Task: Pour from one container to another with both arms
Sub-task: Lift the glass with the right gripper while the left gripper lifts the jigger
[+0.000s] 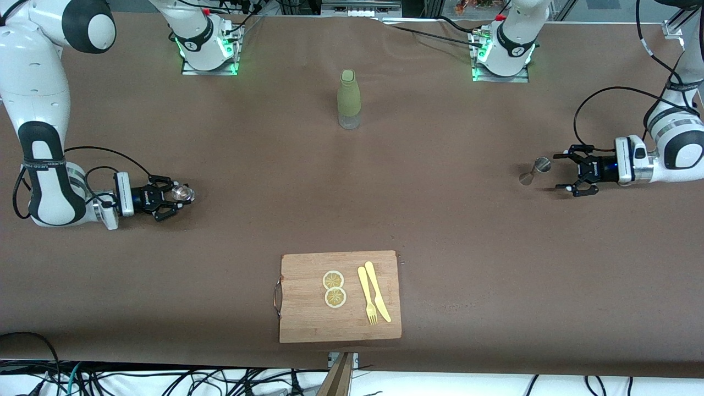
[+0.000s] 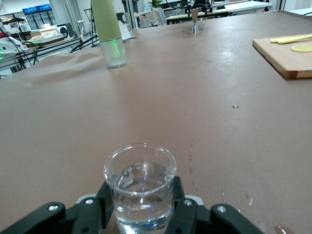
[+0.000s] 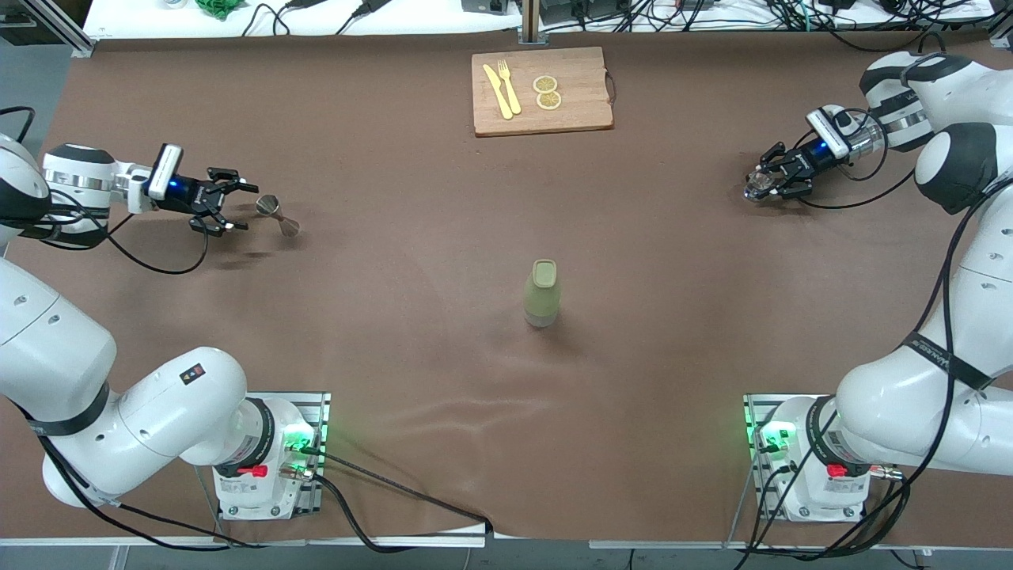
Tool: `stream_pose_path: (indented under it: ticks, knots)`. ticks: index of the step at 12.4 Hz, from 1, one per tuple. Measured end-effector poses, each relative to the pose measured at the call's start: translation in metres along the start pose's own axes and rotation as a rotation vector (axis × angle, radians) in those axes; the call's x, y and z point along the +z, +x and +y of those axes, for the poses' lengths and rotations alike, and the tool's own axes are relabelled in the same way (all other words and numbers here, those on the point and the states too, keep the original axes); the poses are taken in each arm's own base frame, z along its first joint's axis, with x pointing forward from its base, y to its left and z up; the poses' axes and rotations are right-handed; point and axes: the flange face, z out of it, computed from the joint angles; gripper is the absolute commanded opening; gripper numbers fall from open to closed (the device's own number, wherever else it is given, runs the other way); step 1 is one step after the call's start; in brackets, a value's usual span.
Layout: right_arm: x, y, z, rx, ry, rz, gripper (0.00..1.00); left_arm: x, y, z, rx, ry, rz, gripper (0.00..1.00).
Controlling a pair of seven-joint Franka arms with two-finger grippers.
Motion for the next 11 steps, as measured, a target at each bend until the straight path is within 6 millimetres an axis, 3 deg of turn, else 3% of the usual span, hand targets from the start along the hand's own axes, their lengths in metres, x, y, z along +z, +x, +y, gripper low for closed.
stream_pose_path:
  ticks: [3,6,11]
  knots:
    - [0.001,0.005,0.007,0.044,0.0,-0.01,0.25,0.021,-0.009,0.0,0.004,-0.001,0.015,1.0]
    - [0.015,0.024,0.024,0.105,0.018,-0.015,0.25,0.034,-0.017,0.002,0.012,-0.014,0.027,1.0]
    - [0.038,0.086,0.062,0.183,0.021,-0.069,0.25,0.049,-0.02,0.0,0.034,-0.011,0.054,0.98]
